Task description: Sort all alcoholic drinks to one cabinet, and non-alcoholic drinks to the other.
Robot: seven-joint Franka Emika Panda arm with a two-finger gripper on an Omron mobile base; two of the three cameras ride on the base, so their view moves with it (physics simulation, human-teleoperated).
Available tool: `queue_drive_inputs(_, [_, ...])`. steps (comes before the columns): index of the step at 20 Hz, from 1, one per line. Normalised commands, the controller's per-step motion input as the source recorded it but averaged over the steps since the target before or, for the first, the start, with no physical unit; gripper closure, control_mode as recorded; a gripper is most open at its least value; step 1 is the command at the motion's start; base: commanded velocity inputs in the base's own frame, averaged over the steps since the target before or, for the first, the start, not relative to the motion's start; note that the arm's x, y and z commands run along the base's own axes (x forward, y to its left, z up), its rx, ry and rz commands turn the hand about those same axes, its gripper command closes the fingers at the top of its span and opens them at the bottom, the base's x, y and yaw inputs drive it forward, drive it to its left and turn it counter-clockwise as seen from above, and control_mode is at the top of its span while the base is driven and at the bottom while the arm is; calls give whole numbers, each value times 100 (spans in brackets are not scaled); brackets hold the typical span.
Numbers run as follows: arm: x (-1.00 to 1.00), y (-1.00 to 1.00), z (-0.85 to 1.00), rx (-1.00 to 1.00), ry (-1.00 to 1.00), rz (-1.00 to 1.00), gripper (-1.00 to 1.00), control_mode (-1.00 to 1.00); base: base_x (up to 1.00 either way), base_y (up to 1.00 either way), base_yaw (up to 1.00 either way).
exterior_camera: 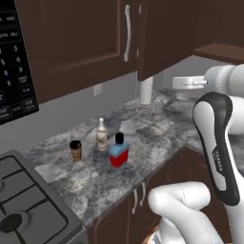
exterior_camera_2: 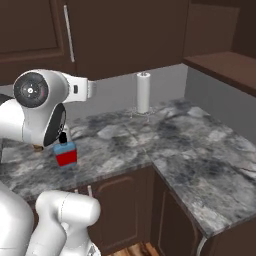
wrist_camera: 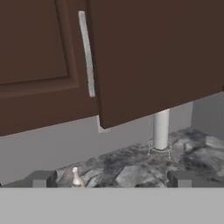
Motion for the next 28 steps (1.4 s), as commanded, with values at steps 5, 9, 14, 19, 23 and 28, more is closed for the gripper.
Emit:
queue_drive_inputs(5, [0, 0, 0, 0, 0, 0, -100, 100, -6, 40, 28])
queue_drive_inputs(9, [0, 0, 0, 0, 0, 0, -100, 100, 0, 40, 25])
queue_drive_inputs(14, [0, 0, 0, 0, 0, 0, -100, 100, 0, 24, 14])
queue_drive_inputs(19, [0, 12, -14, -4, 6, 4, -100, -100, 0, 5, 2])
queue_drive_inputs(23, [0, 44, -49, -13, 19, 5, -100, -100, 0, 0, 0])
queue_drive_inputs(28, [0, 52, -44, -9, 8, 5, -100, -100, 0, 0, 0])
